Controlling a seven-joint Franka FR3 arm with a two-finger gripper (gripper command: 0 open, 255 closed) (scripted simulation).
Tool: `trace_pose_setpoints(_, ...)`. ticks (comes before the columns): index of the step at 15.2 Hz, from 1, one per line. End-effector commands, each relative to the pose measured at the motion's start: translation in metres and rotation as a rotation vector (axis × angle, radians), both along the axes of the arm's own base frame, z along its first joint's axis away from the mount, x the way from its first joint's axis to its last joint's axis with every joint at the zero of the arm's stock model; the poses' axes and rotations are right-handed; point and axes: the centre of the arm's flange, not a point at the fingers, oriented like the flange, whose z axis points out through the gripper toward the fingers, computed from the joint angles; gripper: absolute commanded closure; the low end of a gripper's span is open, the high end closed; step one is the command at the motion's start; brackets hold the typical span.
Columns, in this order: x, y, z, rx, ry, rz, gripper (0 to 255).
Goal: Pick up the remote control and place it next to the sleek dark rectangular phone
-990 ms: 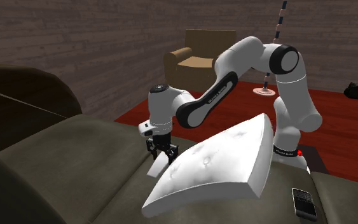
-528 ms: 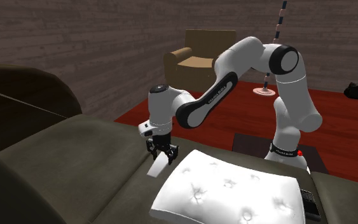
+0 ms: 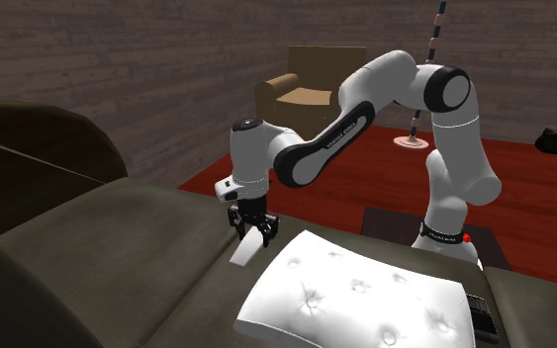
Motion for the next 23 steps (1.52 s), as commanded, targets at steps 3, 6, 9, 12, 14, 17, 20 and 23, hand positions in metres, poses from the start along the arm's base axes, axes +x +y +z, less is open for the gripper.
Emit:
trace_pose_setpoints(3,-0.001,0.0,0.022,0.0,0.0,0.0,255)
trace_pose_setpoints(6,-0.001,0.0,0.038,0.0,0.0,0.0,255)
trace_pose_setpoints(9,-0.001,0.0,0.05,0.0,0.0,0.0,255)
trace_pose_setpoints(12,-0.04,-0.004,0.051,0.0,0.0,0.0,255)
trace_pose_setpoints(14,-0.067,-0.007,0.051,0.0,0.0,0.0,255)
trace_pose_setpoints(17,-0.106,-0.011,0.052,0.0,0.0,0.0,255)
trace_pose_setpoints(20,-0.145,-0.016,0.052,0.0,0.0,0.0,255)
trace_pose_setpoints(23,-0.185,-0.02,0.053,0.0,0.0,0.0,255)
